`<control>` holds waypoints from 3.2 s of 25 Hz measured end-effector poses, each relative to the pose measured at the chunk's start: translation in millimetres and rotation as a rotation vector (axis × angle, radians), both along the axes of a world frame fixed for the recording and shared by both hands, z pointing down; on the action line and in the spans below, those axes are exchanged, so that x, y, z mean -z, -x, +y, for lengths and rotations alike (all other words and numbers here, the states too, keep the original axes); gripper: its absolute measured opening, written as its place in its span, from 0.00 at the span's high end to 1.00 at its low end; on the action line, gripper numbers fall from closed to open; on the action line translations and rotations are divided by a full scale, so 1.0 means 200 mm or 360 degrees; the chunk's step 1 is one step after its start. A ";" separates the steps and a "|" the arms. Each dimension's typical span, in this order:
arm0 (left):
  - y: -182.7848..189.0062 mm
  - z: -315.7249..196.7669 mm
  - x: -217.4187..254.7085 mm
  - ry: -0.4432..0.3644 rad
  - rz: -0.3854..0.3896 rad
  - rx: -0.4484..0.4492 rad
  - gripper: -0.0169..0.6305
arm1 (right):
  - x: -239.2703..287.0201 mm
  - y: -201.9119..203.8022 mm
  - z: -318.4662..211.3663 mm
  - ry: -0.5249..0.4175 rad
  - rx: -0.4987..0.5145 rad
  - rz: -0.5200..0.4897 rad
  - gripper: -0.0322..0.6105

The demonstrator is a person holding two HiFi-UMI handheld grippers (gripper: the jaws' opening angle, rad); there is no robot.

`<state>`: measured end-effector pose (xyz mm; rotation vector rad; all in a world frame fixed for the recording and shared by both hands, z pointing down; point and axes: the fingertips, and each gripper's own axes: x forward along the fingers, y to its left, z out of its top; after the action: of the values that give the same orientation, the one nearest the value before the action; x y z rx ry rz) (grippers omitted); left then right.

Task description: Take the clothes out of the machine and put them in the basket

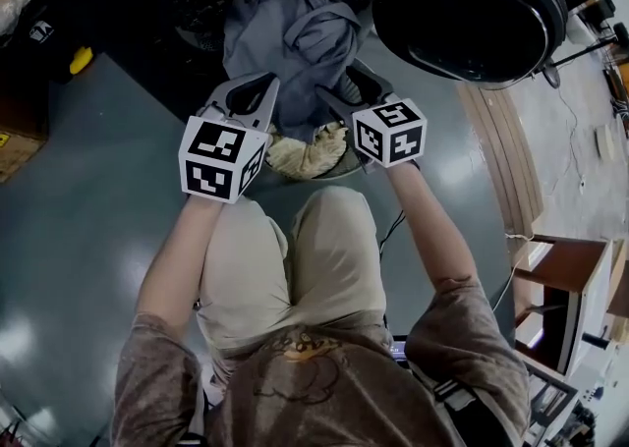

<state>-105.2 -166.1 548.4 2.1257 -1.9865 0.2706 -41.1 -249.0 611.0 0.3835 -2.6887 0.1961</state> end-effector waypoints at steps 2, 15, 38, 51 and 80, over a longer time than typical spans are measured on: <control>0.02 0.02 0.01 -0.0004 0.0009 0.0007 0.96 | 0.01 0.09 -0.03 -0.0017 0.0010 -0.0008 0.43; 0.13 0.15 0.02 0.0001 0.0075 0.0080 0.96 | 0.06 0.85 -0.35 -0.0121 0.0016 0.0109 0.19; 0.17 0.18 0.01 -0.0003 0.0231 0.0028 0.96 | -0.25 0.99 -0.58 -0.0185 -0.0078 0.0369 0.36; 0.14 0.17 0.03 -0.0021 0.0209 0.0033 0.96 | -0.21 0.94 -0.57 -0.0256 -0.0078 0.0418 0.79; 0.01 0.02 -0.04 0.0028 0.0108 -0.0031 0.96 | 0.09 -0.13 -0.08 0.0012 -0.0102 0.0061 0.79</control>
<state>-107.1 -162.1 556.4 2.1155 -1.9202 0.2151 -15.2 -265.5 593.6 0.4666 -2.6395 0.2149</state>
